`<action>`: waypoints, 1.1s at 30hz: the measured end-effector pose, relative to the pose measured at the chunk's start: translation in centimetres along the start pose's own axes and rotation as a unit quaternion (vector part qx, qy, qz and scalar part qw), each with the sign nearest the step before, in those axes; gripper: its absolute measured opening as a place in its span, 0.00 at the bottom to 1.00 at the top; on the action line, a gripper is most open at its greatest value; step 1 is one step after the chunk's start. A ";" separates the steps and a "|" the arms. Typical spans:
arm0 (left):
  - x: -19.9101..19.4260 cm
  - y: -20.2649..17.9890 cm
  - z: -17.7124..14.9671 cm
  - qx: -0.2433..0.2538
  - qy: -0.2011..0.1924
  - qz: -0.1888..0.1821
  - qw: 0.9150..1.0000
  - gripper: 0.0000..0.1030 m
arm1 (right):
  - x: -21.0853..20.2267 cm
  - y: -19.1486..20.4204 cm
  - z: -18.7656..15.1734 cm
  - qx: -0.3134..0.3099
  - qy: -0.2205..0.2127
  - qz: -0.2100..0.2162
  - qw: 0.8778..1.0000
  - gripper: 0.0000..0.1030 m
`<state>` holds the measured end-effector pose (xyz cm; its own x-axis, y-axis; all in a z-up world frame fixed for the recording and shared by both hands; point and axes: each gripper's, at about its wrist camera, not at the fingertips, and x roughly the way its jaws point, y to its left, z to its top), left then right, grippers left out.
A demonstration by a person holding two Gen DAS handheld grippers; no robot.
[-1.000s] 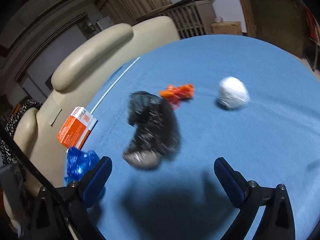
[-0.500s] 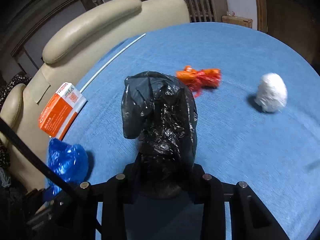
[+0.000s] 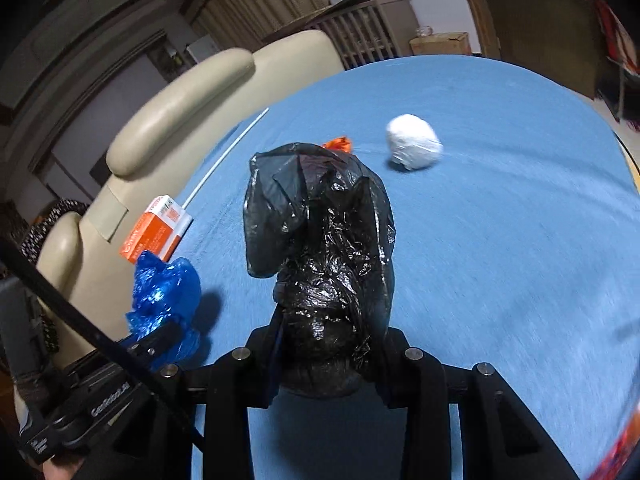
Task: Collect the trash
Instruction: 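Lift both bags and carry them toward the red wastebasket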
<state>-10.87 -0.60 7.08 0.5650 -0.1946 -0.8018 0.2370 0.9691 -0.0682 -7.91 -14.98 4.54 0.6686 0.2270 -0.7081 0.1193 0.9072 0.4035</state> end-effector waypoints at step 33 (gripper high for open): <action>-2.6 -4.2 -3.1 0.079 -0.006 0.004 0.997 0.30 | -4.0 -2.3 -3.7 0.052 -0.033 0.024 0.998 0.37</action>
<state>-15.78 -3.72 7.57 0.5762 -0.1900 -0.7949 0.3538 0.9347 0.0331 -13.55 -16.66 4.29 0.7225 0.2429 -0.6473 0.1582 0.8534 0.4967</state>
